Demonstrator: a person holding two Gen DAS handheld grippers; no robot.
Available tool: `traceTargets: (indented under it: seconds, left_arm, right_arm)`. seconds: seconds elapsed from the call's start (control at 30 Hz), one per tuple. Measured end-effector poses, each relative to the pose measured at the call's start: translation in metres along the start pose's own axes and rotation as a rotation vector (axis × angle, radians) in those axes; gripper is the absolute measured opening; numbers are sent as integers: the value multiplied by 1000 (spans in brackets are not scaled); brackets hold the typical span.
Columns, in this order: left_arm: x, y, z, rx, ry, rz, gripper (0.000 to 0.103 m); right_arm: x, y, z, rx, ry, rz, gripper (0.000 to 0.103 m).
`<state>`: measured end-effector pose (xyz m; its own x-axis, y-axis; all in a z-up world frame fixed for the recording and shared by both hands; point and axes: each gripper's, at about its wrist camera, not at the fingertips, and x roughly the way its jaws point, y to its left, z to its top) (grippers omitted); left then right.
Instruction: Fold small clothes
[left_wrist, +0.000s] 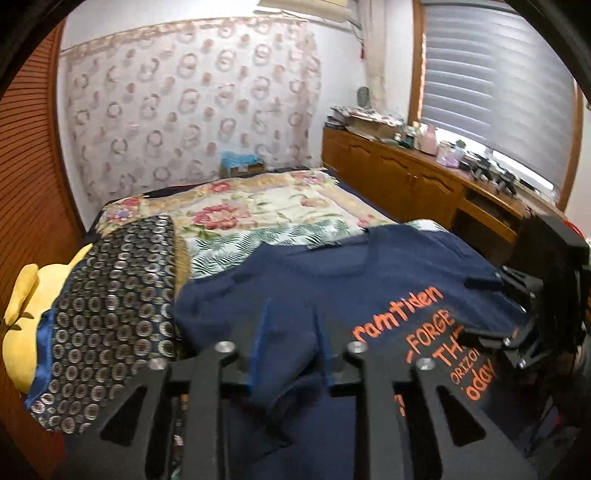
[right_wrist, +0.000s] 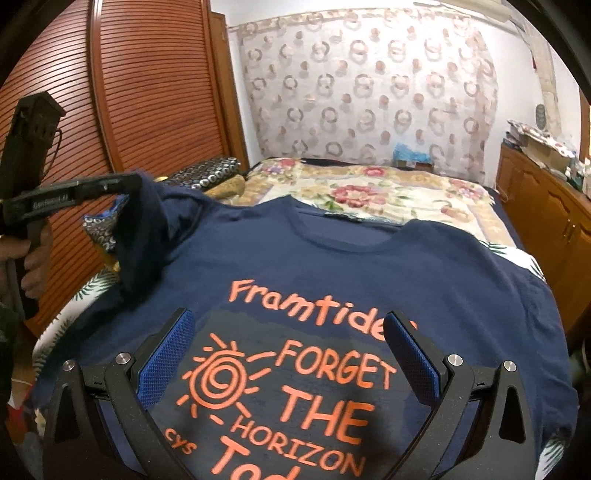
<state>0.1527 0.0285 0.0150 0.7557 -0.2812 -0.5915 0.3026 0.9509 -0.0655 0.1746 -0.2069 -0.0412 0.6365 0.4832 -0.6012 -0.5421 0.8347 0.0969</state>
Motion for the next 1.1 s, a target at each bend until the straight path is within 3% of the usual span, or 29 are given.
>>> traceTargets:
  seconds: [0.27, 0.43, 0.7, 1.03, 1.1]
  left_arm:
    - [-20, 13, -5, -17, -17, 38, 55]
    - [-32, 37, -12, -54, -38, 96, 56]
    - [-41, 64, -21, -95, -67, 165, 59]
    - [-44, 85, -34, -134, -70, 192, 61]
    - [-44, 88, -35, -140, -70, 194, 61]
  right_arm:
    - [8, -5, 11, -33, 38, 17, 103]
    - [23, 7, 26, -93, 60, 78, 100]
    - [78, 55, 47, -187, 134, 236, 71]
    - [135, 114, 36, -329, 264, 349, 57]
    - [137, 119, 33, -369, 274, 339, 42]
